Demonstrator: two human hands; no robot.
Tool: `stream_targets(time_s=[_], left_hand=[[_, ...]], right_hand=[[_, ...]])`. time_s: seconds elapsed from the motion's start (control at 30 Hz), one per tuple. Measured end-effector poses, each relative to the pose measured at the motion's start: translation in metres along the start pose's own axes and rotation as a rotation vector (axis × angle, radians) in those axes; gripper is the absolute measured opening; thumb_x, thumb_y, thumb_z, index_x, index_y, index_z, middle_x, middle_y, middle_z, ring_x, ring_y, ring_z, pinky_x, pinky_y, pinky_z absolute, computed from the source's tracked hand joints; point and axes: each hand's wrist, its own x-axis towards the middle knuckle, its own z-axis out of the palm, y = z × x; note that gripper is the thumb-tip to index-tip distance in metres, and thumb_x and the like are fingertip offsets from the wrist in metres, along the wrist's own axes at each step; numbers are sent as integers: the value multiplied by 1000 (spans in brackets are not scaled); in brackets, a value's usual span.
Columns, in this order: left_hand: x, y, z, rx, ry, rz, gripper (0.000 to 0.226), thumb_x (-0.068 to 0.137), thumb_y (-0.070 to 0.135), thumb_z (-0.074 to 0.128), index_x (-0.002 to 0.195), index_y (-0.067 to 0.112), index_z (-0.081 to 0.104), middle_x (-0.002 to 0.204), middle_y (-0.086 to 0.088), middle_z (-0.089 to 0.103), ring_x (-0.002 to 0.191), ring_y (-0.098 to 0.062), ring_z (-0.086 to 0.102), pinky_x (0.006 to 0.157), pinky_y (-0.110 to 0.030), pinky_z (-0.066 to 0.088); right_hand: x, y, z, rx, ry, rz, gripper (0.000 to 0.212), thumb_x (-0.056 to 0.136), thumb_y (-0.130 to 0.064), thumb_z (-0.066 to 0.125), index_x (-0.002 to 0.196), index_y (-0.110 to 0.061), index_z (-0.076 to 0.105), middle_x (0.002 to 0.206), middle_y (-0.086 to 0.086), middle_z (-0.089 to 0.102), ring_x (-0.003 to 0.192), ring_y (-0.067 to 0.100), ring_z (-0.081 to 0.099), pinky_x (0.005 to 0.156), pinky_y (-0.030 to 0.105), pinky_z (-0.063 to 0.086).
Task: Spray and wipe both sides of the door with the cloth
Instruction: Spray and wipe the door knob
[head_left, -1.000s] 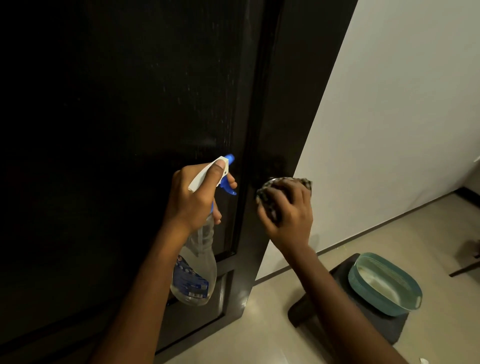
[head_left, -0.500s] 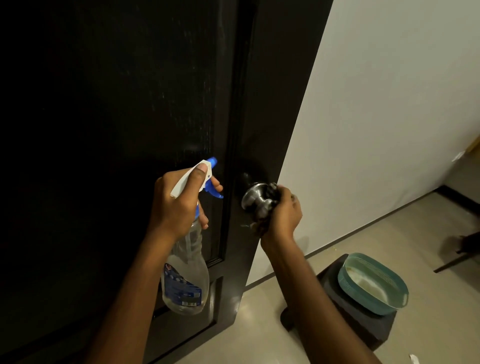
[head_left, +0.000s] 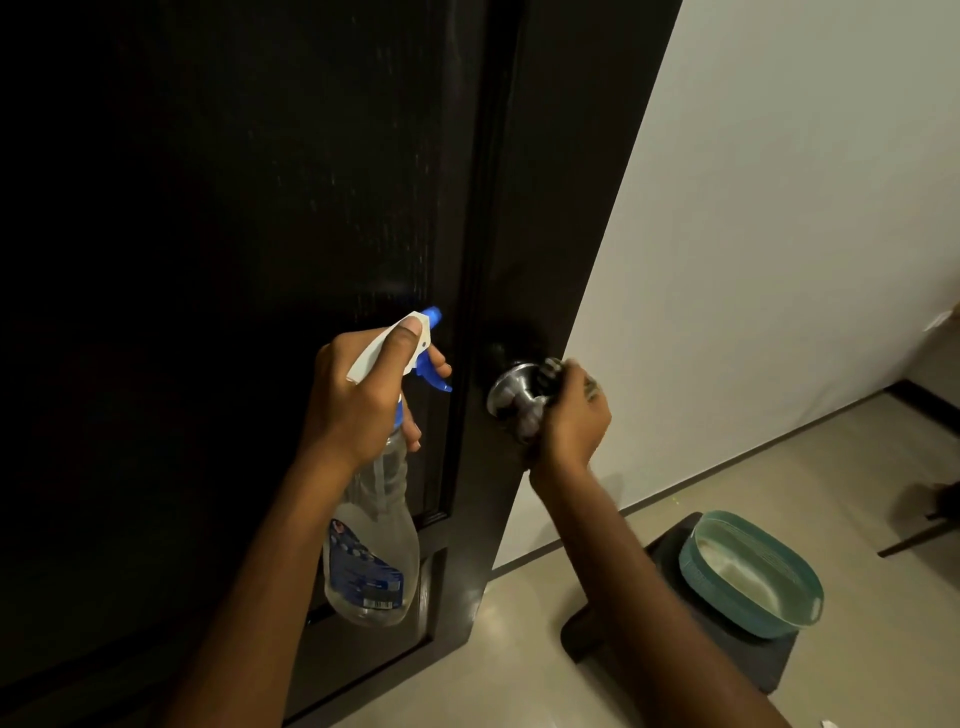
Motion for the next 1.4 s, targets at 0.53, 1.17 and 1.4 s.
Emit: stream_targets(time_s=[0.53,1.17,1.4], left_hand=[[1,1,1,-20,2,-2,42,95,44,38,81,16,67,86,-3,75,35,-32,57,40,-32,51],[1,-2,1,40,-3,2,47,96,46,36,84,12,67,85,0,75,35,-30,57,40,-34,52],[1,-4,1,48,11,21,42,99,42,38,82,16,66,85,-2,75,34,-32,56,40,-40,53]], right_hand=[[15,37,-33,-1008,-126,-1579,36,89,-40,67,116,-18,63,126,13,59,121,35,51,89,44,50],[-42,-39,-29,784,-255,975,49,107,-24,35,111,14,66,109,44,61,77,43,69,58,44,60],[-69,5,-31,149,71,-25,30,104,-44,45,124,-23,53,128,15,59,110,27,63,78,38,58]])
